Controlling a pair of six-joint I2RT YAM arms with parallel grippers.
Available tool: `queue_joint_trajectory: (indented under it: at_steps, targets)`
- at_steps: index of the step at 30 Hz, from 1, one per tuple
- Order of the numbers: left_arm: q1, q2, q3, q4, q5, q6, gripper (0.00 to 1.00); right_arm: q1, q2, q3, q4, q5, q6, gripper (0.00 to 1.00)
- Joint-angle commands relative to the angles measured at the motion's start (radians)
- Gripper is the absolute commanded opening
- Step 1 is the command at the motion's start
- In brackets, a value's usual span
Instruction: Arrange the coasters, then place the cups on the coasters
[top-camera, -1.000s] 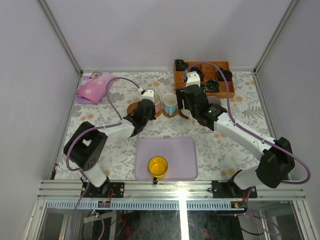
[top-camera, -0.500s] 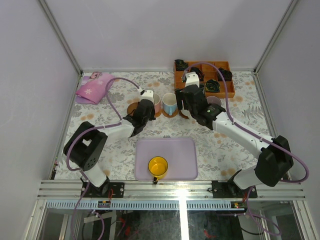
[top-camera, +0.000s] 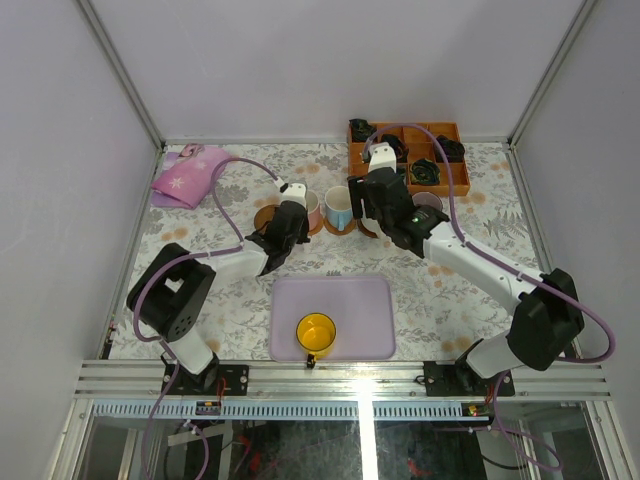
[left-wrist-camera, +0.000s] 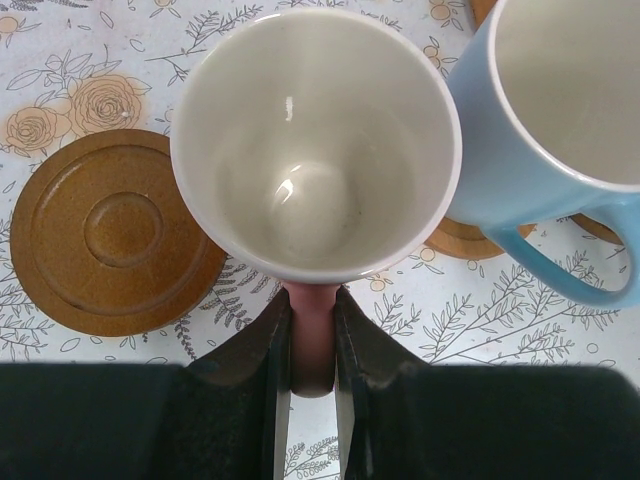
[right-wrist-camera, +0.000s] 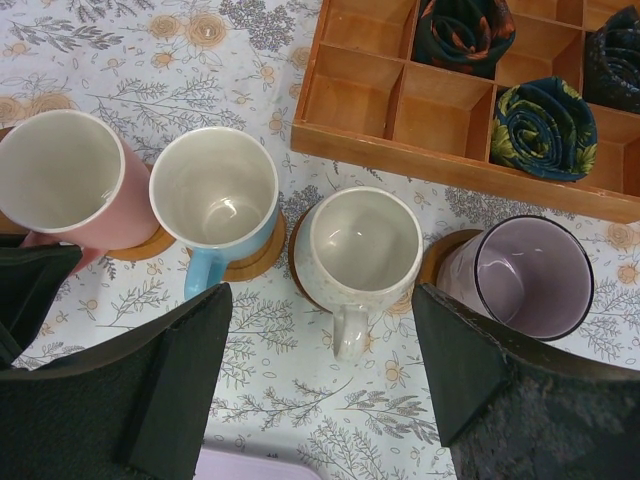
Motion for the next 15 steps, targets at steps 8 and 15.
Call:
queue_joint_trajectory:
  at_steps: [8,15]
  targets:
    - [0.008,-0.001,0.012,0.085,0.000,-0.017,0.10,-0.009,0.019,0.050,0.033,0.002,0.013,0.80]
    - [0.008,0.011,0.012,0.079,-0.001,-0.031,0.22,-0.010,0.032,0.054,0.034,-0.031,0.010,0.80]
